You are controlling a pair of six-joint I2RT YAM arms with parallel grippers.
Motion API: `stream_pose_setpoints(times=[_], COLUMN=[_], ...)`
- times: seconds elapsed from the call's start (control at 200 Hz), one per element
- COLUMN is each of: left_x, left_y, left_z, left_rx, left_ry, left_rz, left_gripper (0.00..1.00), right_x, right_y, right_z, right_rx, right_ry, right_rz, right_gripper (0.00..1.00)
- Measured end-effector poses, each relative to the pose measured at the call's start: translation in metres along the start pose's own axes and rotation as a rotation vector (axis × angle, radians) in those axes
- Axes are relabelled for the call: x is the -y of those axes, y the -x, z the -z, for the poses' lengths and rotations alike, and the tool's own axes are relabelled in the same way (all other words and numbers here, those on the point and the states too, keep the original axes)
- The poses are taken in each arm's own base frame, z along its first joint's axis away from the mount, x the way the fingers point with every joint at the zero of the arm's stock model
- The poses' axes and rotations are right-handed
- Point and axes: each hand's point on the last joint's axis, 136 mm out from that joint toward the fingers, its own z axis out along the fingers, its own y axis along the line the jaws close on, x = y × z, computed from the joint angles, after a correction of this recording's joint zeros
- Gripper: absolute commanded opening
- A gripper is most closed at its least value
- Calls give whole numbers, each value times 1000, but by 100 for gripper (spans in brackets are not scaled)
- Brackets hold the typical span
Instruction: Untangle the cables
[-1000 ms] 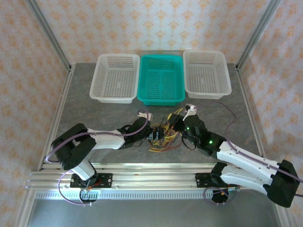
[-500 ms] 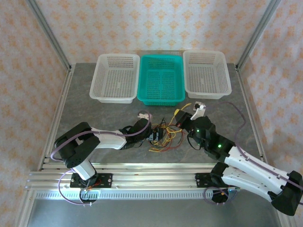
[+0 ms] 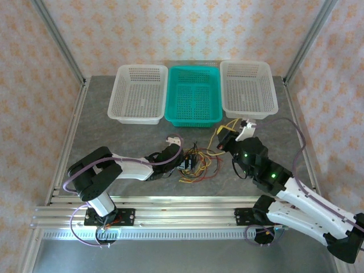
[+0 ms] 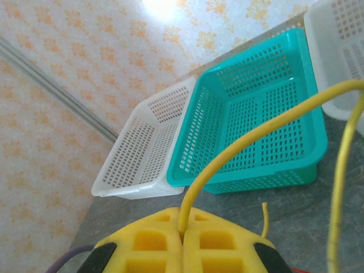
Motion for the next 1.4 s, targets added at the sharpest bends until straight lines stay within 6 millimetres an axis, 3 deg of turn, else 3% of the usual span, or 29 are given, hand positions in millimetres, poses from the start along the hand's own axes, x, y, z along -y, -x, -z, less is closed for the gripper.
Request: stream_pose_setpoints(times=[0.285,0.516,0.791,0.986,1.182,1.402], left_x=[-1,-3,-4,-4,-2,-11], left_y=[-1,-1,-3,-2,2,7], left_z=[-3,-5,-7,-7,-3,12], left_rx=[13,20,22,27,22,4], left_ry=[36,54,66,70,71,104], left_rz=[-8,-2,-3,-2,-3,-3], left_gripper=[99,99,99,99,100,99], right_x=[-21,-11,-10,-5,-3,6], right_y=[33,49,99,123,121,89], right_z=[9,19,48,67,64,33], right_rx=[-20,-13,102,166,165,89], right_ry=[-17,-112,-199,-248,-261,-298], right_rz=[200,303,340,348,346,355], right_gripper=[0,0,0,0,0,0])
